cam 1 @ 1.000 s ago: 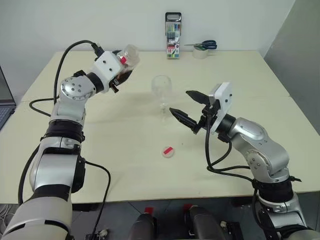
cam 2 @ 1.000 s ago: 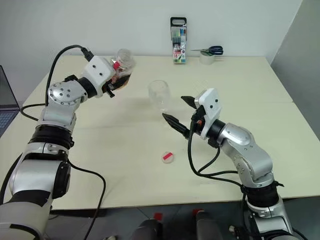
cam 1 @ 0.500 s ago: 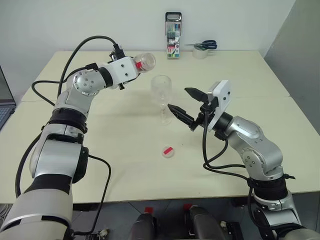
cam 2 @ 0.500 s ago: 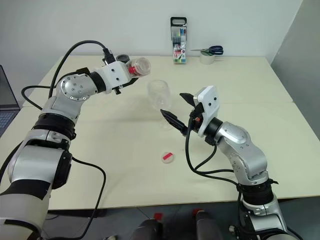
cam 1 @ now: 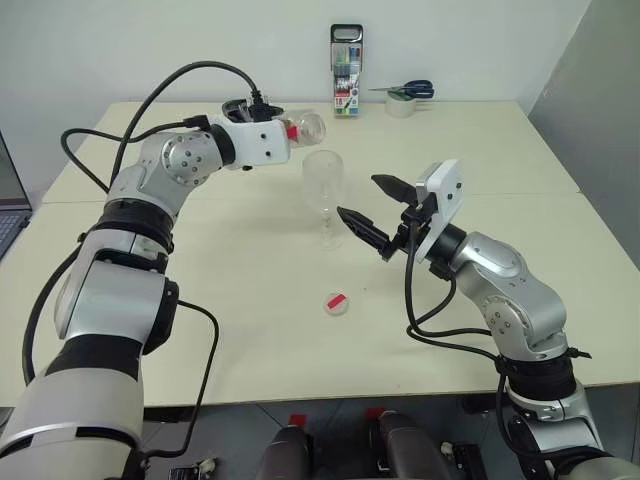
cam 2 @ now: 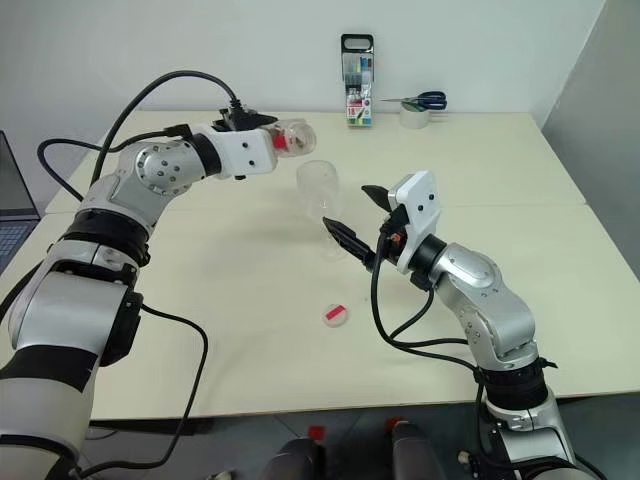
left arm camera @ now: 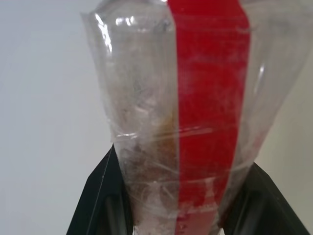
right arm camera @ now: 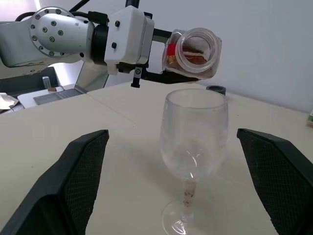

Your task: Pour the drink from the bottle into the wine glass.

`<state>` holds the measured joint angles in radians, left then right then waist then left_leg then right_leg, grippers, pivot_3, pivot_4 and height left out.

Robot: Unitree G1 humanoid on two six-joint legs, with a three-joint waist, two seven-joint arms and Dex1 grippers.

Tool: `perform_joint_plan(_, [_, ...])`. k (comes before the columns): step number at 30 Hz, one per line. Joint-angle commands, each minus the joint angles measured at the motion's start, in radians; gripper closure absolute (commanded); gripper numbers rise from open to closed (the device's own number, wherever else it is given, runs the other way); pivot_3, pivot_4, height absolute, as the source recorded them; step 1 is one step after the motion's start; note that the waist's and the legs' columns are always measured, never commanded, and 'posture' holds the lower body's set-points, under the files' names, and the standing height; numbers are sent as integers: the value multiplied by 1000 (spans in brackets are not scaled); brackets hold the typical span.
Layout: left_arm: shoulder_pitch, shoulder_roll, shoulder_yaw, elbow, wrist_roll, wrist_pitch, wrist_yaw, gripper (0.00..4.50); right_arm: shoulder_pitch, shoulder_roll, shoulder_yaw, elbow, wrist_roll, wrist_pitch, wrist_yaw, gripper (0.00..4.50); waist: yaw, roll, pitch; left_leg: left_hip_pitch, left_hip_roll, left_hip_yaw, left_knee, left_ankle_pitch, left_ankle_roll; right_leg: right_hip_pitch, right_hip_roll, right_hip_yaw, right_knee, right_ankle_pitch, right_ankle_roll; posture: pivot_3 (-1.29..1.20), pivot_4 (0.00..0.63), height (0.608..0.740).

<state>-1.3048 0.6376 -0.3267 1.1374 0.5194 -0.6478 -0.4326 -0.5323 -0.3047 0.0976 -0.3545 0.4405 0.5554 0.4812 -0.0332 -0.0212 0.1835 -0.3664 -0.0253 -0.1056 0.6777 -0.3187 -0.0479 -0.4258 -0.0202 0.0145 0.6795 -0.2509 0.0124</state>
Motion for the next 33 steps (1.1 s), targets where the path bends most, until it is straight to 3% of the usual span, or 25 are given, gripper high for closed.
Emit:
perform_joint_plan(1, [-64,27,-18,-11,36,-36,51,2775,-8,-3,-16,-37,-3,-16,2,0,0,0,0,0,0,0,0,0,0,0,0,0,0,0,0,0,150,740])
perform_joint_plan(33, [-164,72,-130,47,212,-88,179,2775,2,-2,-25,-37,9,-10,-1,0,0,0,0,0,-1,2,0,0,0,0,0,0,0,0,0,0,150,740])
